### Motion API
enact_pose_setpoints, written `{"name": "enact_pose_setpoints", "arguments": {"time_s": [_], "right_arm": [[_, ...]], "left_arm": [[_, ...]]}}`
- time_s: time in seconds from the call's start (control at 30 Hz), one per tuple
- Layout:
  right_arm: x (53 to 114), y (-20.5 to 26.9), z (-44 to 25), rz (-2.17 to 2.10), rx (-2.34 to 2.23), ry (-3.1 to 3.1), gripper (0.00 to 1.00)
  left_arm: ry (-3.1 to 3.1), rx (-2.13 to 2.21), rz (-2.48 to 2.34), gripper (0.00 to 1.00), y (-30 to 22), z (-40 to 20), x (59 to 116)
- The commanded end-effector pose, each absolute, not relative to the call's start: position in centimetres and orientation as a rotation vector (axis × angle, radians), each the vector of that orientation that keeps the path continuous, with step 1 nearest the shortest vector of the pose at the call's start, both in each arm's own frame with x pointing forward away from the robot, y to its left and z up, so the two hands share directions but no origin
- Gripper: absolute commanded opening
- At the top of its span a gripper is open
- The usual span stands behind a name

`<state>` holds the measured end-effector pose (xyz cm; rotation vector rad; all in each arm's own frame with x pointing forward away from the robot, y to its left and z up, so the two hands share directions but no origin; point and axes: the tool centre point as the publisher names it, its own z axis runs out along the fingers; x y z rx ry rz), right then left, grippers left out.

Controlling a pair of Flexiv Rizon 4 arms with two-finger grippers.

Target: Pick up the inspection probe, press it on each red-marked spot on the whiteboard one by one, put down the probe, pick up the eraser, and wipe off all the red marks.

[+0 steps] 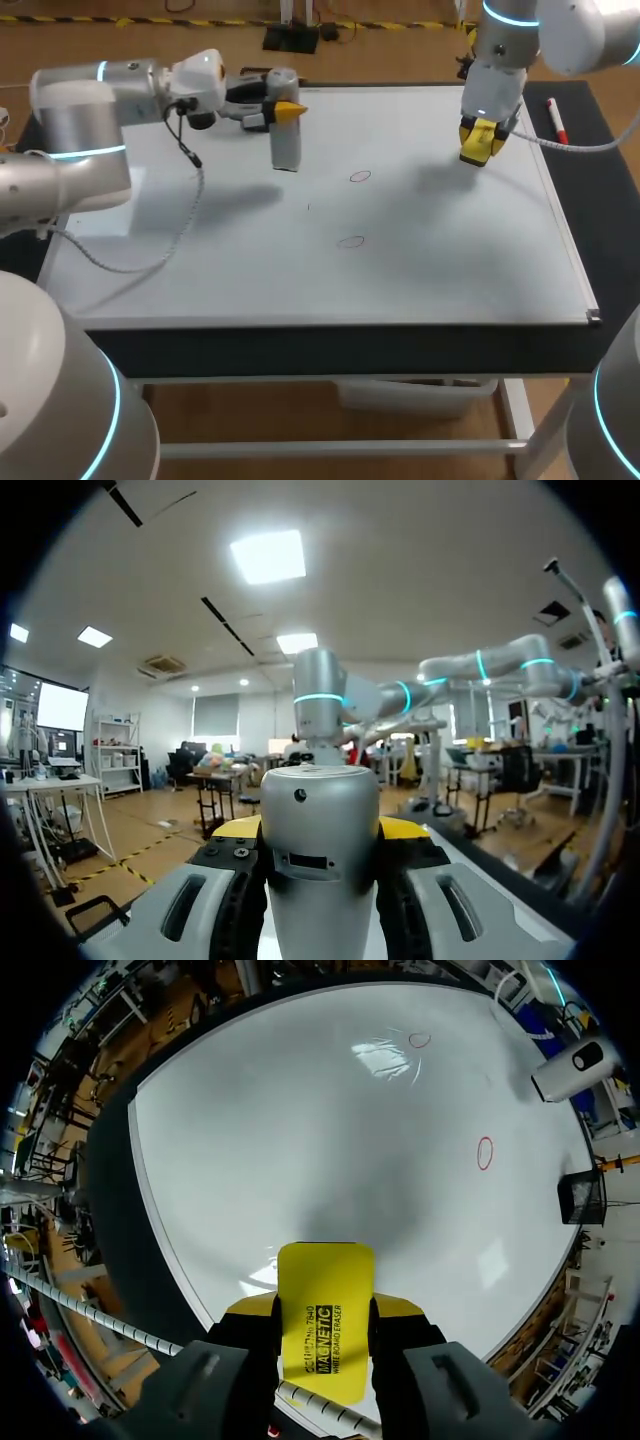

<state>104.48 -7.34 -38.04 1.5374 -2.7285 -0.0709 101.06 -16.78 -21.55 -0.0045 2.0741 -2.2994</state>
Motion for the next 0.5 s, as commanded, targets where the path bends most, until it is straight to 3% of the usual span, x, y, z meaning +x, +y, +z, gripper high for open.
{"name": "enact_pose_setpoints", "arguments": {"time_s": [0.03,0.5], "right_arm": [[104.5,-7.4,-37.9,-0.067,1.540,-2.725,0.00],[104.5,-7.4,-37.9,-0.067,1.540,-2.725,0.00]], "left_arm": [[2.077,-0.010,-2.301,0.00,-18.7,-21.9,101.3],[2.091,-0.034,-2.302,0.00,-23.0,-22.6,101.0]]}}
